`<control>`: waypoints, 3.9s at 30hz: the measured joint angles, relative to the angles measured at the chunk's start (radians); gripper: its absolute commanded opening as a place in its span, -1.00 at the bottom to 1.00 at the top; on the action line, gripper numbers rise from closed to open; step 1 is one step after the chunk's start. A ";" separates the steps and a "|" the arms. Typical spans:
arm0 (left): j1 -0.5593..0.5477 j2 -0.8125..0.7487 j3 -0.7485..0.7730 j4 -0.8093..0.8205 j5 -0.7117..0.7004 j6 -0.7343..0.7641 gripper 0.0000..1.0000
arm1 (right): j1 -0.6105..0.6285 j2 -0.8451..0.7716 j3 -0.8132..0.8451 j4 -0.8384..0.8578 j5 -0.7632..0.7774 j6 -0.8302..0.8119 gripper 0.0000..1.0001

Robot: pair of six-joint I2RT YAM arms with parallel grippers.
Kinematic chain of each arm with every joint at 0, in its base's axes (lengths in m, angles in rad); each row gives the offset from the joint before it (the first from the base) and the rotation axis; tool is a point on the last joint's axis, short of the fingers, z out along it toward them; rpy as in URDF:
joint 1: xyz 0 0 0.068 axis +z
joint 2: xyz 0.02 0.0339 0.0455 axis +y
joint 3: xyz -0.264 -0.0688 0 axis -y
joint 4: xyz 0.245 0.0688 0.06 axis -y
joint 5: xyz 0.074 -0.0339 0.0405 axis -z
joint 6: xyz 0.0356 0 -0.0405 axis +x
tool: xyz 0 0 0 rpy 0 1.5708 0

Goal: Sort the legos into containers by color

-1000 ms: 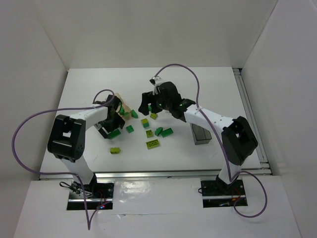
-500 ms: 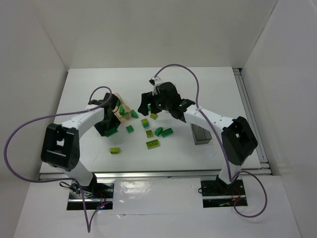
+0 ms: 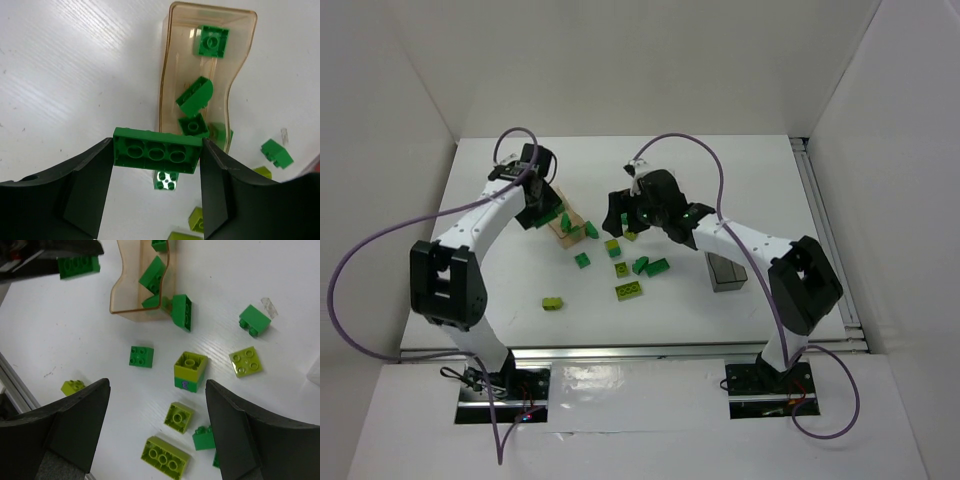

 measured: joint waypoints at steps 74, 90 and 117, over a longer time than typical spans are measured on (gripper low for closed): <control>-0.311 0.299 0.104 -0.250 -0.072 -0.409 0.74 | -0.111 -0.219 -0.208 -0.058 0.022 -0.014 0.74; -0.297 0.328 0.010 -0.117 -0.050 -0.378 -0.04 | -0.115 -0.219 -0.208 -0.069 0.018 -0.015 0.74; -0.073 0.220 0.223 -0.111 -0.079 -0.120 0.47 | -0.121 -0.219 -0.222 -0.084 0.007 -0.015 0.74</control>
